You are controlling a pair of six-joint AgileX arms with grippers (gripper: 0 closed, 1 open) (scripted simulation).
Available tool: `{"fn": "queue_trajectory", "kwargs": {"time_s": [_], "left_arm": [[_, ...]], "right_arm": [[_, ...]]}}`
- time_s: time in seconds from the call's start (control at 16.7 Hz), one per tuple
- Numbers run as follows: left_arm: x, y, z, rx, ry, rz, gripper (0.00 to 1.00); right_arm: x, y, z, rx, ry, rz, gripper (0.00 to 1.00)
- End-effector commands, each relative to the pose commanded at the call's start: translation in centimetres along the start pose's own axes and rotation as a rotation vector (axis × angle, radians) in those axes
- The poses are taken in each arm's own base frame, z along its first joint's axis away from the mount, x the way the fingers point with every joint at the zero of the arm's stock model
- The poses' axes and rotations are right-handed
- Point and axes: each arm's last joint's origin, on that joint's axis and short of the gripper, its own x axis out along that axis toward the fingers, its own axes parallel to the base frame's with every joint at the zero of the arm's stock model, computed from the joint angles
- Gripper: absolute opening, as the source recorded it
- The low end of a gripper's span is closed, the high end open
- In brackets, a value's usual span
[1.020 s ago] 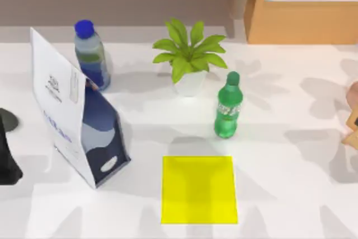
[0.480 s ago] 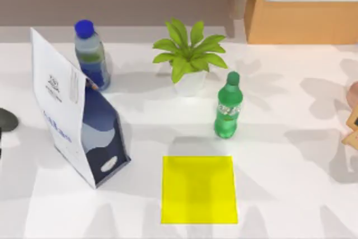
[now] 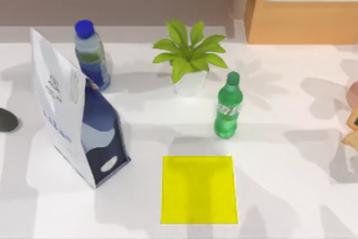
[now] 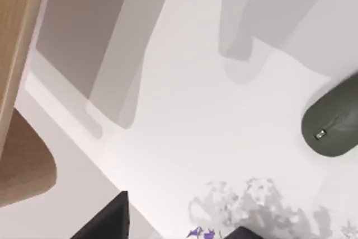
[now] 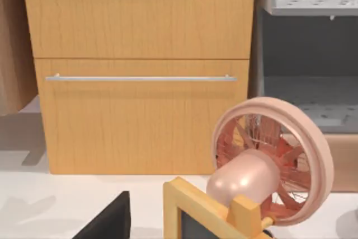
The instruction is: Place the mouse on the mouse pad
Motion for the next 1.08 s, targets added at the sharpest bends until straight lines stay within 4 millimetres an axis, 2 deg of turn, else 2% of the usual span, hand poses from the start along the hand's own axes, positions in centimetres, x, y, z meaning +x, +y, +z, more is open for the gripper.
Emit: {"fn": "queue_trajectory", "kwargs": {"time_s": [0.12, 0.24, 0.42, 0.54, 0.72, 1.08], "left_arm": [[3.8, 2.2, 0.4, 0.210, 0.042, -0.186, 1.00], [7.7, 3.5, 0.4, 0.389, 0.046, -0.364, 1.00], [12.5, 4.4, 0.1, 0.576, 0.012, -0.572, 1.00], [14.7, 4.6, -0.2, 0.649, -0.014, -0.659, 1.00], [16.1, 4.7, -0.5, 0.692, -0.034, -0.715, 1.00], [16.2, 4.6, -0.3, 0.696, -0.036, -0.715, 1.00]], "right_arm": [[0.0, 0.0, 0.0, 0.000, 0.000, 0.000, 1.00], [0.0, 0.0, 0.0, 0.000, 0.000, 0.000, 1.00], [0.0, 0.0, 0.0, 0.000, 0.000, 0.000, 1.00], [0.0, 0.0, 0.0, 0.000, 0.000, 0.000, 1.00], [0.0, 0.0, 0.0, 0.000, 0.000, 0.000, 1.00], [0.0, 0.0, 0.0, 0.000, 0.000, 0.000, 1.00]]}}
